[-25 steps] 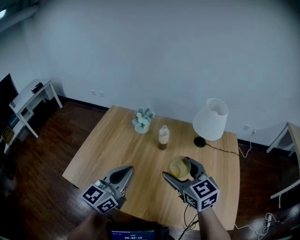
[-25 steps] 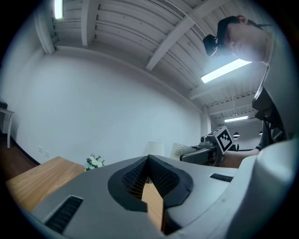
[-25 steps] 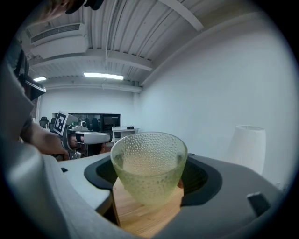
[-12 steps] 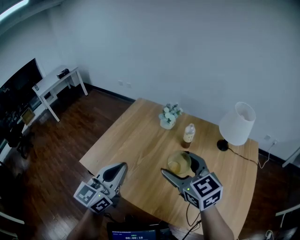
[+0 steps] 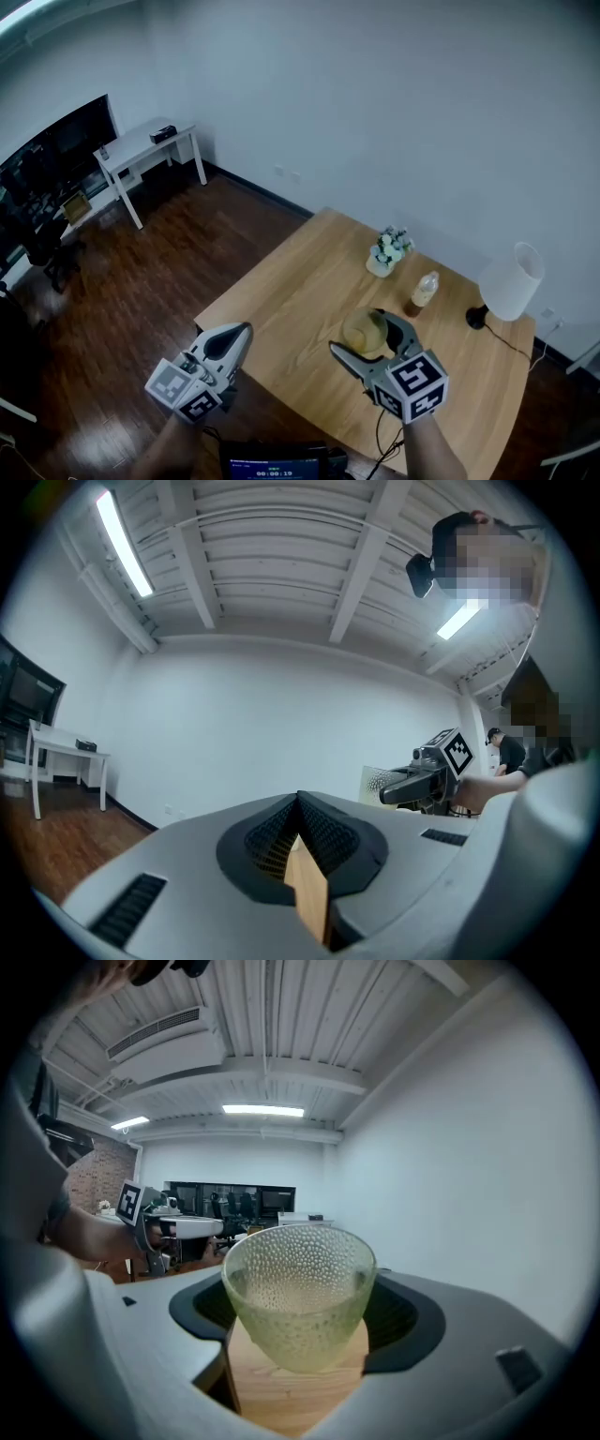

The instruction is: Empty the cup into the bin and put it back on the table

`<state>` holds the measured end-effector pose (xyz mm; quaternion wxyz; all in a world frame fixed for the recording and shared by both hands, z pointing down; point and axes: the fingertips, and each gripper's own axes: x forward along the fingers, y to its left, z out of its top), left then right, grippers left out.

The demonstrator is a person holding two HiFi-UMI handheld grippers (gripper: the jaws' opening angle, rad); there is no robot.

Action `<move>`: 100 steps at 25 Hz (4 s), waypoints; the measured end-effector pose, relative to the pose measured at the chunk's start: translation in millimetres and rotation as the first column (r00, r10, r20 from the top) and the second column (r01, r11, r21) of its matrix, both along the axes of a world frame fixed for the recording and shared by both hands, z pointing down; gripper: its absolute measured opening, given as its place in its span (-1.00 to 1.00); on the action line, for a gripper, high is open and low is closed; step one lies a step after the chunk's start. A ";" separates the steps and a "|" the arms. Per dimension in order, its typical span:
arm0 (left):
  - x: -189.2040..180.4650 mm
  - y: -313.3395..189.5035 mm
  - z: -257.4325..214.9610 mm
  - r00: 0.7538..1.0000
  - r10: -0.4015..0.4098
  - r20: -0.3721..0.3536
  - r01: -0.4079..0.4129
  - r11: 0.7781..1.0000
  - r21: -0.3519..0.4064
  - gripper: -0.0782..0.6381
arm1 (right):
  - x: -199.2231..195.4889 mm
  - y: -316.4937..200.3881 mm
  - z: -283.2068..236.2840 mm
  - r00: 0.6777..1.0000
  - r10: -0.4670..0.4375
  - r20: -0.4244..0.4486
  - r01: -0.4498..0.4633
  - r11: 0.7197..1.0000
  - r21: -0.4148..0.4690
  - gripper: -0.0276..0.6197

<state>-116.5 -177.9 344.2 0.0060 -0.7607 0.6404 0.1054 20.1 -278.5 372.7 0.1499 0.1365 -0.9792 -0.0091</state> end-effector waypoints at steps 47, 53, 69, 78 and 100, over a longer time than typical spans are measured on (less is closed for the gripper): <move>-215.2 115.7 -83.6 0.957 -0.232 0.173 0.120 0.863 0.491 -0.80 | -318.1 73.7 -0.3 0.945 -0.328 -0.021 0.328 0.945 -0.012 0.30; -238.1 97.3 -90.6 0.946 -0.273 0.174 0.149 0.843 0.517 -0.80 | -343.0 45.3 -9.4 0.937 -0.350 -0.019 0.350 0.937 0.004 0.30; -301.5 69.3 -88.6 0.958 -0.222 0.179 0.098 0.846 0.525 -0.80 | -412.7 12.9 -11.1 0.949 -0.311 -0.057 0.312 0.950 0.013 0.30; -375.1 73.2 -81.9 0.974 -0.118 0.191 -0.001 0.851 0.526 -0.80 | -470.3 11.7 0.0 0.969 -0.212 -0.131 0.217 0.976 0.028 0.30; -464.0 51.9 -47.1 0.988 -0.089 0.130 0.021 0.894 0.448 -0.80 | -537.2 -26.5 43.6 0.889 -0.092 -0.449 0.201 0.959 0.202 0.30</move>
